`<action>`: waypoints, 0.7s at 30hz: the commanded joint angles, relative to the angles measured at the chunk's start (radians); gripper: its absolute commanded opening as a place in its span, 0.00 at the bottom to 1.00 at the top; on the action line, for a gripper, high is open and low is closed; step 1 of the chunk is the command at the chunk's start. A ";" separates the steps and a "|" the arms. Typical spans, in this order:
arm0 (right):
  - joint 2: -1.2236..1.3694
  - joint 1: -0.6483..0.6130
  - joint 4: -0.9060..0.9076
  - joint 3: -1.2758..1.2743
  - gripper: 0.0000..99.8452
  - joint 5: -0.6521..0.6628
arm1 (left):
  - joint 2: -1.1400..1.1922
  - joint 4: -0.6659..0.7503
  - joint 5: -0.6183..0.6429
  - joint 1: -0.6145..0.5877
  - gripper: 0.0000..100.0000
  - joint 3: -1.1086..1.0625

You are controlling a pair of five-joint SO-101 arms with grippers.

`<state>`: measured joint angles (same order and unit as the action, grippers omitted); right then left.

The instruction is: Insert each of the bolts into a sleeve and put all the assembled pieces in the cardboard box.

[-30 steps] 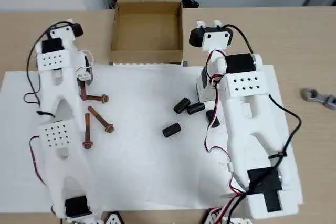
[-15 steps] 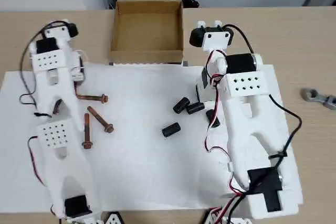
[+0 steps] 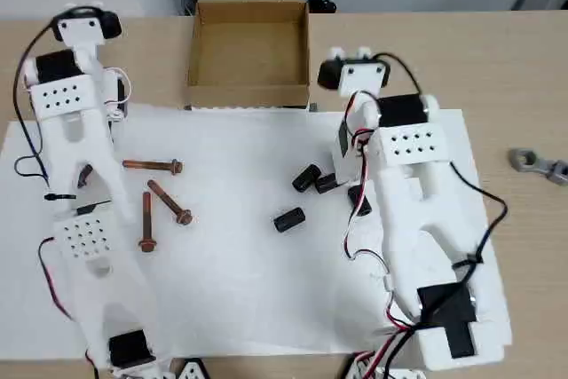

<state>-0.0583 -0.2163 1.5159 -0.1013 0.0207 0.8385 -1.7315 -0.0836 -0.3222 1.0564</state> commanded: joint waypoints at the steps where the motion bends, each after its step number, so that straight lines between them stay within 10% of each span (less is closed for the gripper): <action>1: -0.005 -0.035 -0.038 -0.037 0.17 0.000 | -0.173 -0.023 -0.008 0.032 0.01 -0.087; 12: -0.002 -0.216 -0.134 -0.060 0.17 0.066 | -0.623 -0.020 -0.009 0.043 0.01 -0.464; 21: 0.108 -0.127 -0.156 -0.054 0.17 0.094 | -1.046 0.078 -0.005 0.031 0.01 -0.839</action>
<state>0.0445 -0.3989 1.3732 -0.1657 0.1036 -0.0284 -1.7070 -0.0852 -0.2823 0.3030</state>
